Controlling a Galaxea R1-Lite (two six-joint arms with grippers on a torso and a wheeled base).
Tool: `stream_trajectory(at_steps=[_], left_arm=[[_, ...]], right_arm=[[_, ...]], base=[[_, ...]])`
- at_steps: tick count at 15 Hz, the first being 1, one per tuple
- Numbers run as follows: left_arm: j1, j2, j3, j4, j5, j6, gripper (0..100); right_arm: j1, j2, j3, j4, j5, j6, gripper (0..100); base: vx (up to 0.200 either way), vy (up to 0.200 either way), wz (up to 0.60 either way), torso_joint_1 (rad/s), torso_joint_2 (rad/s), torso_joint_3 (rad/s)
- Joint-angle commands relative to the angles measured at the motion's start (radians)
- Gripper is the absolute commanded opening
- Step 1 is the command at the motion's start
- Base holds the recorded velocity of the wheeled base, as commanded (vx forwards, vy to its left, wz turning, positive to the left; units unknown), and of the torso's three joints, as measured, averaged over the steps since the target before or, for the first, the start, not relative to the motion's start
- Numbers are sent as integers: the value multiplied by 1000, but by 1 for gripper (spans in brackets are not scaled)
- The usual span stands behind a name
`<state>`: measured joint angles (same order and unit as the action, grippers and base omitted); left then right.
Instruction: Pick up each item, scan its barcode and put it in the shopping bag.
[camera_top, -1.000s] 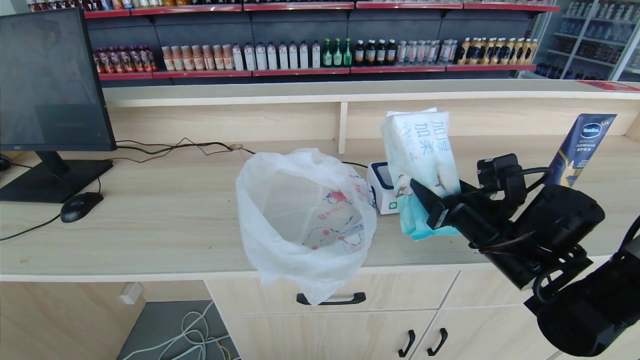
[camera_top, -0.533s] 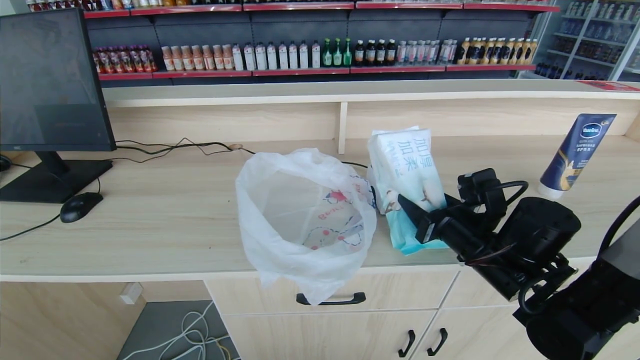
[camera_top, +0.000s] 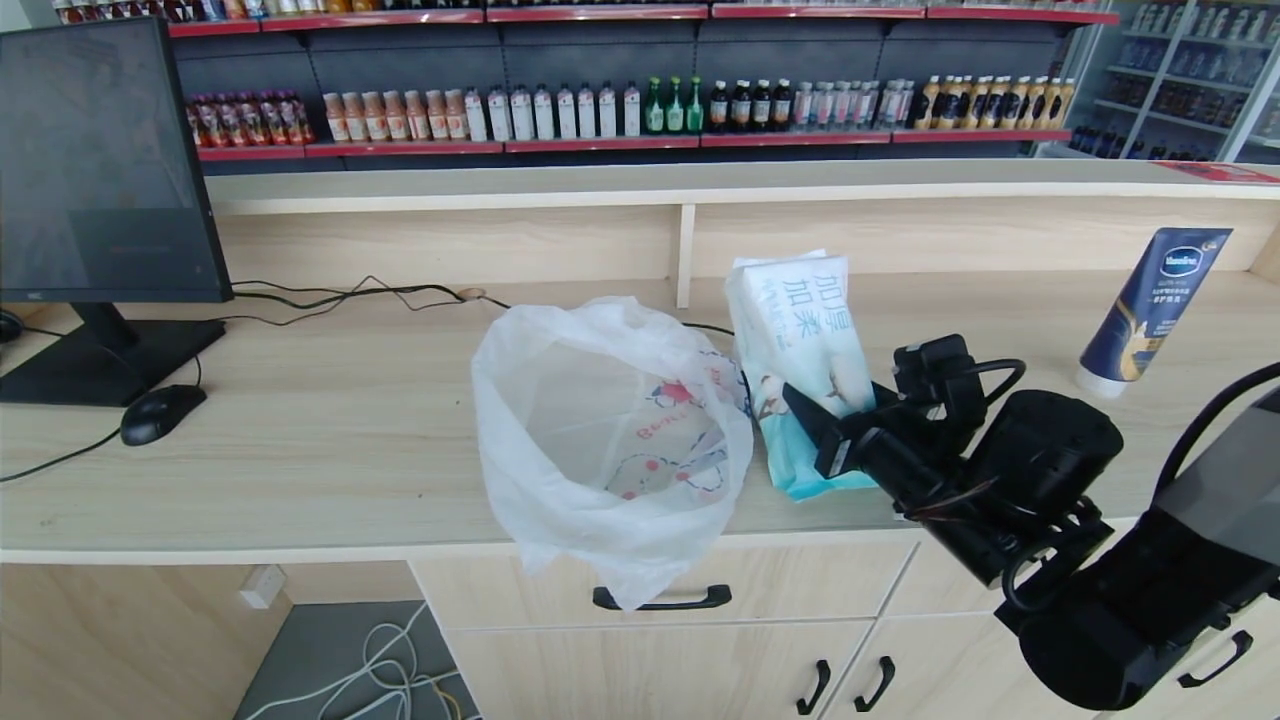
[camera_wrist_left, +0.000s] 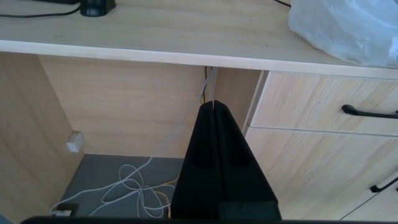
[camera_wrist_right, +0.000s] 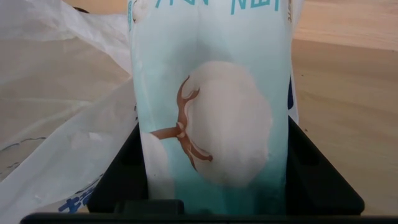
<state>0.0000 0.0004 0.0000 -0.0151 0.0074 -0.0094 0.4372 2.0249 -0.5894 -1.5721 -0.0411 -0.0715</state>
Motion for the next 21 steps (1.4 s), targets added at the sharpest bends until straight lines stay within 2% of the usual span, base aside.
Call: stream_trajectory(at_steps=[1, 16, 21], left_arm=[[0, 1, 0, 0, 0, 0, 0], [0, 1, 0, 0, 0, 0, 0], [0, 1, 0, 0, 0, 0, 0]], right_arm=[[-6, 3, -3, 1, 0, -1, 0], [-15, -84, 28, 1, 0, -2, 0], [31, -180, 11, 1, 0, -2, 0]], base=[[0, 0, 0, 0, 0, 0], [0, 0, 0, 0, 0, 0], [0, 0, 0, 0, 0, 0]])
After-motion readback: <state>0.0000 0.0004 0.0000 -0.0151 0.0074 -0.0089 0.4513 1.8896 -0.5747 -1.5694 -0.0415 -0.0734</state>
